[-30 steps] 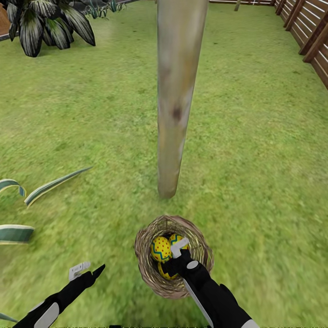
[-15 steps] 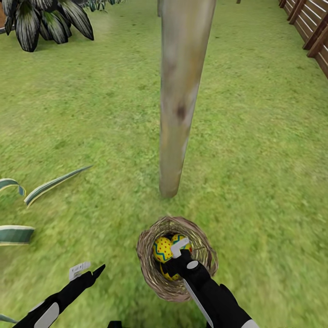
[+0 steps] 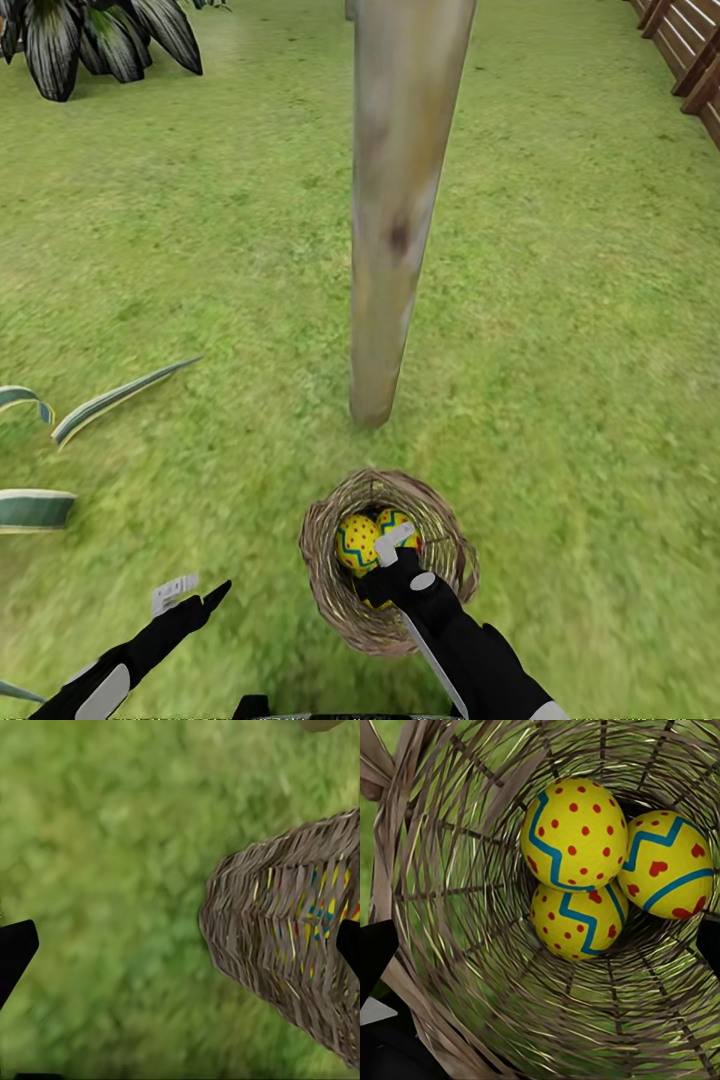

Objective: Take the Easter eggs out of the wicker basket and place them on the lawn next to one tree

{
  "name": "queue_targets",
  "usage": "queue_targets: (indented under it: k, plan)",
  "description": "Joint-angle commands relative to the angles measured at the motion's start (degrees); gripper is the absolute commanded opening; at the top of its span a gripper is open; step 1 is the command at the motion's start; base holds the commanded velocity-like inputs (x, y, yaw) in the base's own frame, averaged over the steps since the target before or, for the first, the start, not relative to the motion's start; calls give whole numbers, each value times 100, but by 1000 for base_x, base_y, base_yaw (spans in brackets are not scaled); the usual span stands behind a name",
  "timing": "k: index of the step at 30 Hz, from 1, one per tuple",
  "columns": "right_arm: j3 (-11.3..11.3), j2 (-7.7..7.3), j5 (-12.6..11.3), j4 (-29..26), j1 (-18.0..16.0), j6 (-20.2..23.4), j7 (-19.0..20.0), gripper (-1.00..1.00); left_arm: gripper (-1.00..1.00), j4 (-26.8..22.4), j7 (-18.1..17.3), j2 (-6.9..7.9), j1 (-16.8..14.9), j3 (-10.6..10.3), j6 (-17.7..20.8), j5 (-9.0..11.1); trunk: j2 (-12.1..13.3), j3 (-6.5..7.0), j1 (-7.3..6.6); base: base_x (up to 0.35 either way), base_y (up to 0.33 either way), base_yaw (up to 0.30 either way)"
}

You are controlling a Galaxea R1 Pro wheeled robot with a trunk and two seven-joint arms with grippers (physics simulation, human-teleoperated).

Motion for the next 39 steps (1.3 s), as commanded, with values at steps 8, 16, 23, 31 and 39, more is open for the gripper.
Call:
queue_targets:
  k: [8, 16, 23, 31, 39]
  plan:
    - [5, 0, -3, -7, -1, 30, -5, 100, 100, 2, -1, 3, -4, -48, -46, 34, -2, -74, 0, 0, 0, 0]
    - [5, 1, -10, -23, -6, 47, -9, 100, 100, 2, -2, 3, -4, -48, -46, 34, -2, -103, 0, 0, 0, 0]
    - [-10, 1, -23, 142, -838, 830, -114, 100, 100, 2, -7, -4, -4, -56, -46, 34, -2, -103, 0, 0, 0, 0]
    - [-69, 1, -831, 1041, -1877, 1086, -128, 100, 100, 0, -20, -6, -4, -57, -46, 34, -2, -103, 0, 0, 0, 0]
    - [-84, 10, -1290, 1463, -1903, 1072, -126, 100, 100, 2, -13, -6, -4, -57, -46, 34, -2, -103, 0, 0, 0, 0]
